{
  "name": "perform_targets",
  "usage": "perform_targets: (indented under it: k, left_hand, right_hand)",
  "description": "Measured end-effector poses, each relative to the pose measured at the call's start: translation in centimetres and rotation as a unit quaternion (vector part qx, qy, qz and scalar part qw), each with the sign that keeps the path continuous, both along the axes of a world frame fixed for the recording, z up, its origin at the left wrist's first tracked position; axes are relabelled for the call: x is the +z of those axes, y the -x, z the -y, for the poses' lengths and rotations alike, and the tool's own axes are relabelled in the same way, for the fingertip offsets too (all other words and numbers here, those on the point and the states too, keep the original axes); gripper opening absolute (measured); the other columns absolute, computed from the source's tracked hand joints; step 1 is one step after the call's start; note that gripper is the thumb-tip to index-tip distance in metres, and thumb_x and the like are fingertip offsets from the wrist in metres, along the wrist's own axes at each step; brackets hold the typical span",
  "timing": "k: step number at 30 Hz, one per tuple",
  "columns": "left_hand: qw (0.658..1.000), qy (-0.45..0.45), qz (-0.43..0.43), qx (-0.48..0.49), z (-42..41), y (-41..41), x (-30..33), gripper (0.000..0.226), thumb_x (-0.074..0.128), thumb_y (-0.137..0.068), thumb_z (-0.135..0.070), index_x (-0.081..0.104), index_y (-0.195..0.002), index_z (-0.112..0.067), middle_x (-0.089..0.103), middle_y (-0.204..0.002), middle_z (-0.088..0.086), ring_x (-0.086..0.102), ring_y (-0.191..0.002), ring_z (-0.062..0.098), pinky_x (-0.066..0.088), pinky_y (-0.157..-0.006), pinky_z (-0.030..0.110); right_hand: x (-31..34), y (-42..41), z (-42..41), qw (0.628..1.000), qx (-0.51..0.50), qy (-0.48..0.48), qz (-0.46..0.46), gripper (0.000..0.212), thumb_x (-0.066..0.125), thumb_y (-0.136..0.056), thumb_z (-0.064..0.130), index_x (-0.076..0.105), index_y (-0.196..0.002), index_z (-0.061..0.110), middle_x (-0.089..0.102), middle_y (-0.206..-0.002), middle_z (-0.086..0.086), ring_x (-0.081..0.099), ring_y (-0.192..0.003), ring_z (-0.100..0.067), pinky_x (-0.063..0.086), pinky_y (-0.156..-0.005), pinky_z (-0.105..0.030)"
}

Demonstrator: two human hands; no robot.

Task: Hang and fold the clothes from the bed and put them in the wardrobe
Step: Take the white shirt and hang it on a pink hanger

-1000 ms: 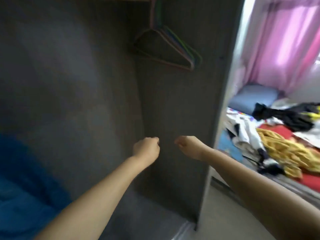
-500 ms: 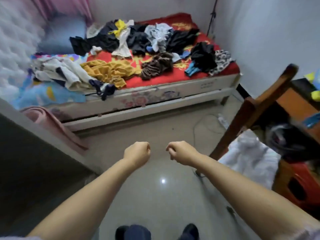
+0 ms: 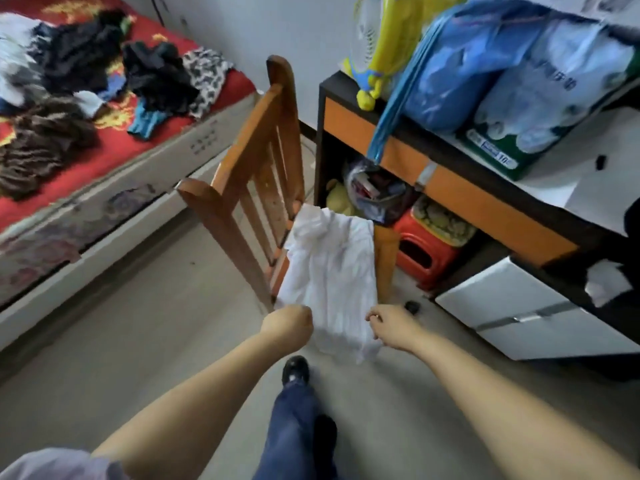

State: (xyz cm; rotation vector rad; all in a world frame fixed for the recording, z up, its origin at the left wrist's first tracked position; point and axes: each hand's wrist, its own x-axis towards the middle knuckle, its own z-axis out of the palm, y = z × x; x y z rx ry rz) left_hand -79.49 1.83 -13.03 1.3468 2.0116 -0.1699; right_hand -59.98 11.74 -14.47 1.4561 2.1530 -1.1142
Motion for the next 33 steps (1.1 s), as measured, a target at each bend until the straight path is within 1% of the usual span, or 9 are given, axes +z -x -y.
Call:
perform_targets:
  k: [6, 10, 14, 17, 22, 26, 29, 31, 33]
  left_hand:
    - [0.999, 0.030, -0.011, -0.042, -8.6, 1.2, -5.4, 0.019, 0.042, -0.098, -0.019, 0.058, -0.090, -0.013, 0.059, -0.091, 0.003, 0.054, -0.078, 0.017, 0.052, -0.079, 0.028]
    - [0.998, 0.060, 0.003, 0.012, -14.0, 4.0, -8.7, 0.026, 0.041, -0.099, -0.025, 0.058, -0.117, -0.018, 0.059, -0.094, 0.000, 0.059, -0.080, 0.015, 0.048, -0.069, 0.025]
    - [0.996, 0.054, 0.001, 0.064, -19.7, 6.9, -12.3, 0.048, 0.039, -0.098, -0.018, 0.031, -0.146, -0.021, 0.048, -0.131, 0.009, 0.056, -0.107, 0.025, 0.049, -0.083, 0.032]
    - [0.992, 0.037, -0.048, 0.108, -23.2, 8.0, -15.8, 0.054, 0.041, -0.097, -0.021, 0.022, -0.148, -0.016, 0.047, -0.130, 0.016, 0.053, -0.112, 0.030, 0.048, -0.090, 0.037]
    - [0.978, 0.018, -0.005, 0.206, -25.6, 7.9, -23.6, 0.072, 0.049, -0.096, -0.037, 0.008, -0.152, -0.019, 0.029, -0.149, 0.014, 0.046, -0.126, 0.033, 0.044, -0.100, 0.041]
    - [0.955, -0.045, 0.019, 0.293, -26.1, 7.3, -28.7, 0.091, 0.061, -0.089, -0.044, 0.000, -0.153, -0.022, 0.040, -0.140, 0.013, 0.051, -0.121, 0.031, 0.045, -0.092, 0.038]
    - [0.946, -0.060, -0.003, 0.318, -26.7, 7.3, -30.3, 0.100, 0.067, -0.083, -0.047, 0.002, -0.153, -0.018, 0.046, -0.133, 0.013, 0.056, -0.112, 0.028, 0.044, -0.080, 0.028]
    - [0.920, -0.072, 0.113, 0.368, -27.2, 7.1, -30.1, 0.094, 0.069, -0.086, -0.033, 0.004, -0.152, -0.017, 0.050, -0.130, 0.014, 0.059, -0.107, 0.026, 0.049, -0.082, 0.028]
    - [0.861, -0.043, 0.272, 0.428, -27.3, 6.4, -29.3, 0.065, 0.062, -0.090, -0.015, 0.023, -0.143, -0.022, 0.063, -0.094, 0.011, 0.066, -0.073, 0.016, 0.053, -0.062, 0.023]
  right_hand:
    - [-5.7, -2.1, -7.1, 0.994, -0.093, 0.053, 0.024, 0.028, 0.038, -0.093, 0.025, 0.061, -0.101, 0.013, 0.065, -0.090, -0.005, 0.062, -0.082, -0.022, 0.052, -0.076, -0.036]
    - [-9.7, -0.5, -11.9, 0.987, -0.121, 0.095, 0.037, 0.020, 0.040, -0.093, 0.024, 0.058, -0.090, 0.016, 0.062, -0.091, -0.002, 0.060, -0.086, -0.020, 0.052, -0.076, -0.035]
    - [-13.4, 2.3, -17.2, 0.982, -0.147, 0.116, 0.035, 0.022, 0.041, -0.096, 0.027, 0.056, -0.111, 0.021, 0.059, -0.114, -0.003, 0.056, -0.095, -0.016, 0.041, -0.073, -0.028]
    - [-16.7, 4.3, -20.5, 0.973, -0.194, 0.124, 0.019, 0.041, 0.043, -0.099, 0.030, 0.042, -0.137, 0.016, 0.049, -0.133, -0.005, 0.055, -0.107, -0.023, 0.047, -0.082, -0.033]
    - [-23.3, 6.7, -24.5, 0.973, -0.223, 0.062, 0.010, 0.042, 0.043, -0.097, 0.019, 0.038, -0.138, 0.014, 0.049, -0.129, -0.011, 0.056, -0.101, -0.028, 0.043, -0.068, -0.030]
    - [-27.6, 8.1, -25.9, 0.961, -0.275, 0.017, -0.001, 0.043, 0.046, -0.094, 0.031, 0.040, -0.134, 0.015, 0.055, -0.114, -0.008, 0.057, -0.104, -0.032, 0.049, -0.090, -0.047]
    - [-29.4, 10.2, -26.1, 0.937, -0.341, 0.039, -0.069, 0.055, 0.050, -0.096, 0.032, 0.032, -0.144, 0.011, 0.055, -0.125, -0.011, 0.055, -0.113, -0.031, 0.045, -0.098, -0.045]
    - [-29.5, 11.6, -25.9, 0.936, -0.333, 0.065, -0.088, 0.061, 0.052, -0.095, 0.038, 0.032, -0.144, 0.009, 0.053, -0.131, -0.011, 0.053, -0.118, -0.030, 0.043, -0.100, -0.041]
    - [-29.4, 13.1, -25.1, 0.925, -0.336, 0.138, -0.110, 0.059, 0.053, -0.094, 0.044, 0.037, -0.141, 0.012, 0.054, -0.130, -0.008, 0.054, -0.117, -0.028, 0.043, -0.100, -0.040]
